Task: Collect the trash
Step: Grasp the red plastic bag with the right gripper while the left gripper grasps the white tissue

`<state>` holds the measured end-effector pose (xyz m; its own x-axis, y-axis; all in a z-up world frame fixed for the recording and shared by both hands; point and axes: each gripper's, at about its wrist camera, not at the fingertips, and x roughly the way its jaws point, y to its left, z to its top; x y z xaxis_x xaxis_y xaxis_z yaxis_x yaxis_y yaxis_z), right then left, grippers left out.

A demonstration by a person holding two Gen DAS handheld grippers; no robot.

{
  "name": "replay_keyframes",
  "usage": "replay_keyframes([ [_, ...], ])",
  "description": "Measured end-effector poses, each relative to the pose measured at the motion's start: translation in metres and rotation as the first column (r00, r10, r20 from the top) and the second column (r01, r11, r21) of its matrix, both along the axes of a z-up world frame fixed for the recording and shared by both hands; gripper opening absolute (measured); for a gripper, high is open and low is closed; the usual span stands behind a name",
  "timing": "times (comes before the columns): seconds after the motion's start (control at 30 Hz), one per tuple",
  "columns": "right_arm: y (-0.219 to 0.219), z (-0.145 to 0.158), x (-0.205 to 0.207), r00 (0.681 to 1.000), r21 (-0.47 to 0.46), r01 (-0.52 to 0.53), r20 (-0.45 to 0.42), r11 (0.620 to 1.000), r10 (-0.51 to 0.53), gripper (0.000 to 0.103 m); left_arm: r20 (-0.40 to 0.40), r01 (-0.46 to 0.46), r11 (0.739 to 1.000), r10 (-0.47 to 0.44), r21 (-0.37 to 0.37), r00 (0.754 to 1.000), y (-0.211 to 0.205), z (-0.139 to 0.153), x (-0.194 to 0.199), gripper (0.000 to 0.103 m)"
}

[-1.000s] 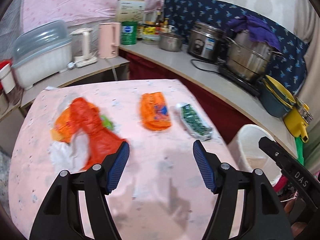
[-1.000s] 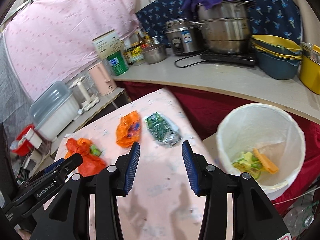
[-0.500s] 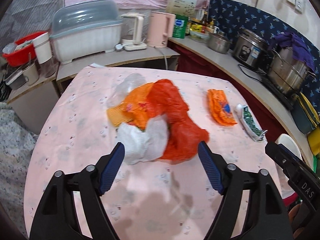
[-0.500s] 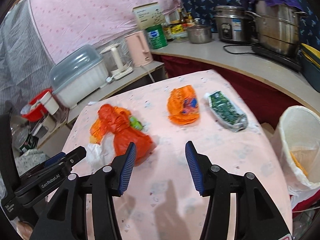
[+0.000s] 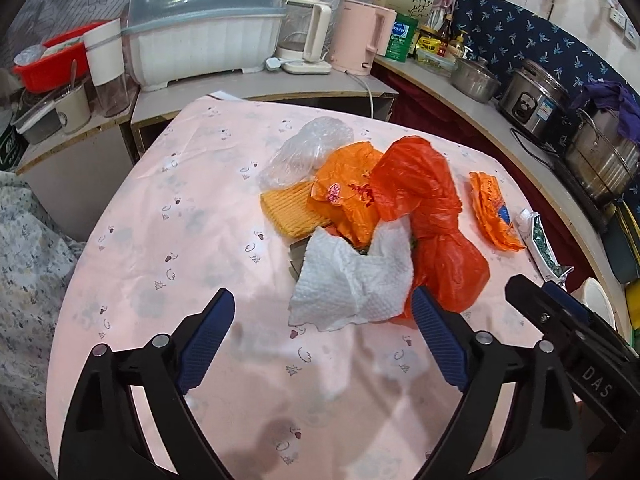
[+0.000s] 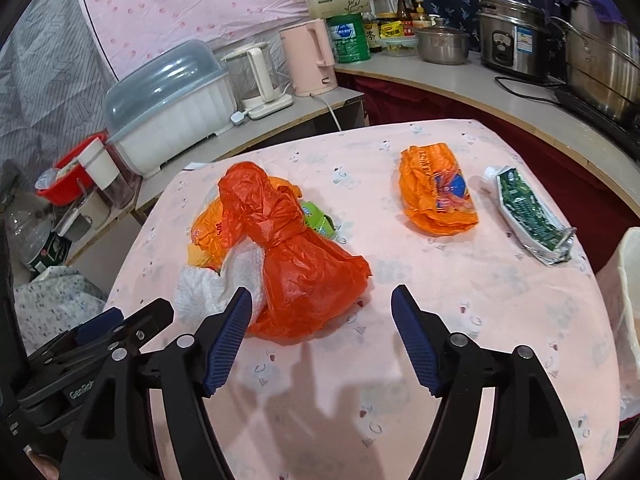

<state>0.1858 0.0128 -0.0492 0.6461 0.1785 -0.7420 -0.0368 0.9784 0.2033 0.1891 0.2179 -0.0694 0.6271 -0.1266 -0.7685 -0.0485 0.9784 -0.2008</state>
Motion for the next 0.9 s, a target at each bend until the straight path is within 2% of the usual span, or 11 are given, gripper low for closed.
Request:
replay_keyframes([
  [0.23, 0.013, -0.015, 0.03, 1.0, -0.023, 0.004, -0.023, 1.0, -0.004, 0.073, -0.054, -0.013, 0.998, 0.01, -0.062, 0.998, 0.011, -0.023, 0.022, 0.086],
  [0.43, 0.019, -0.031, 0.049, 0.999, -0.037, 0.013, -0.05, 0.999, -0.015, 0.073, -0.087, -0.017, 0.997, 0.01, -0.076, 0.996, 0.013, -0.039, 0.037, 0.085],
  [0.53, 0.02, -0.041, 0.054, 0.998, -0.041, 0.013, -0.066, 0.999, -0.016, 0.073, -0.1, -0.015, 0.996, 0.006, -0.085, 0.995, 0.014, -0.045, 0.043, 0.079],
  [0.6, 0.02, -0.046, 0.055, 0.997, -0.048, 0.012, -0.072, 0.999, -0.016, 0.073, -0.113, 0.001, 0.996, -0.011, -0.094, 0.993, 0.012, -0.049, 0.045, 0.066],
  [0.63, 0.02, -0.047, 0.055, 0.997, -0.048, 0.008, -0.074, 0.999, -0.012, 0.072, -0.121, 0.009, 0.995, -0.021, -0.1, 0.992, 0.011, -0.051, 0.046, 0.063],
  [0.7, 0.02, -0.049, 0.056, 0.997, -0.048, 0.003, -0.079, 0.999, -0.007, 0.068, -0.134, 0.027, 0.993, -0.043, -0.117, 0.99, 0.009, -0.054, 0.046, 0.047],
  [0.73, 0.02, -0.049, 0.055, 0.997, -0.046, 0.0, -0.077, 0.999, -0.003, 0.064, -0.139, 0.033, 0.992, -0.051, -0.124, 0.989, 0.008, -0.055, 0.045, 0.043],
  [0.77, 0.019, -0.049, 0.054, 0.997, -0.044, -0.005, -0.074, 0.999, 0.002, 0.059, -0.142, 0.043, 0.99, -0.062, -0.132, 0.988, 0.007, -0.055, 0.045, 0.033],
  [0.87, 0.02, -0.047, 0.05, 0.998, -0.045, -0.017, -0.067, 0.999, 0.014, 0.05, -0.14, 0.06, 0.989, -0.079, -0.135, 0.987, 0.003, -0.053, 0.04, 0.017],
  [0.9, 0.02, -0.046, 0.047, 0.998, -0.042, -0.022, -0.065, 0.999, 0.02, 0.048, -0.137, 0.065, 0.989, -0.084, -0.137, 0.987, 0.002, -0.052, 0.038, 0.009],
])
